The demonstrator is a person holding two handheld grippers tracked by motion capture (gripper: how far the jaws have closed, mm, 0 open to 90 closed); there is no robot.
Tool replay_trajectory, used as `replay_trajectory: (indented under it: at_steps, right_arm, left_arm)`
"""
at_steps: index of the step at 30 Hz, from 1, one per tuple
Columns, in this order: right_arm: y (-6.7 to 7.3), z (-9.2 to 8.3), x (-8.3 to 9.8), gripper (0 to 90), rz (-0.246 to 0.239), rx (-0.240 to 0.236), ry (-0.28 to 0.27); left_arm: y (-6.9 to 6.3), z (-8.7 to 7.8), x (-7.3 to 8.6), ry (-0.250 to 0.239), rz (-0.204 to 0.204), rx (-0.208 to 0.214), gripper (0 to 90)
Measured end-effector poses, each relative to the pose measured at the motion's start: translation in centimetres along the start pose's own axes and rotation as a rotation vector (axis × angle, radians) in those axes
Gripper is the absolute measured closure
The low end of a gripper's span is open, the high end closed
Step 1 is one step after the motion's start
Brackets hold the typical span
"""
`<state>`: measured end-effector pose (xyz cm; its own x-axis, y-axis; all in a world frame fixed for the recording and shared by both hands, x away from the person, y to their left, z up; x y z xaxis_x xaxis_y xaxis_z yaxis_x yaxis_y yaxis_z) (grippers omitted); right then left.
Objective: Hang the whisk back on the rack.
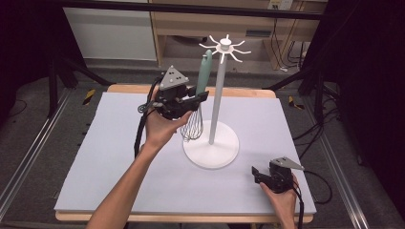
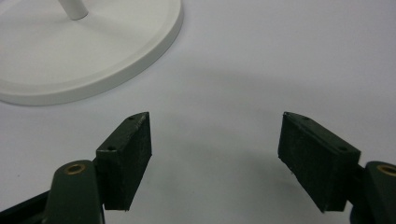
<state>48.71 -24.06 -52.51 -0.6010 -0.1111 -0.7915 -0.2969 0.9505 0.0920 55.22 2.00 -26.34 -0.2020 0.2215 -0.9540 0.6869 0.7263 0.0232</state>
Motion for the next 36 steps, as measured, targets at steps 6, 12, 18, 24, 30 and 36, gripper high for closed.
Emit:
replay_trajectory:
  at_steps: [6,12,18,24,30,36]
  right_arm:
    - [0.1,0.0,0.0,26.2,0.003,-0.004,0.004]
    - [0.0,0.0,0.1,26.2,0.0,-0.004,0.005]
    - [0.0,0.1,0.1,26.2,-0.003,-0.006,0.005]
    - [0.0,0.0,0.1,26.1,0.0,-0.005,0.004]
    - [0.0,0.0,0.0,26.1,0.0,-0.006,0.001]
    - [0.0,0.0,0.1,26.0,0.01,-0.003,0.003]
  left_arm:
    - [0.0,0.5,0.0,-0.011,0.005,-0.006,68.6]
    - [0.0,0.8,0.0,-0.02,0.001,-0.011,68.4]
    - [0.0,1.1,0.0,-0.025,0.009,-0.019,68.4]
    - [0.1,1.2,0.0,-0.024,0.0,-0.019,67.7]
    - [0.1,1.0,0.3,-0.006,0.0,-0.012,63.8]
    - [0.4,0.0,1.2,0.0,0.005,-0.014,59.8]
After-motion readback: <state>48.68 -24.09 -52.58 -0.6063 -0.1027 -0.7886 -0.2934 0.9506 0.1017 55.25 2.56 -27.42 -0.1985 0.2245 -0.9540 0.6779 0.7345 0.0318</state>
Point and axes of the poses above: each handheld gripper's, and its own axes: z roughly forward along the jaws, x roughly out of its underside, y roughly to its left, the point moved 8 cm from there along z, roughly forward along the jaws, and after that the axes turned 3 degrees about -x, right-handed, at the moved point
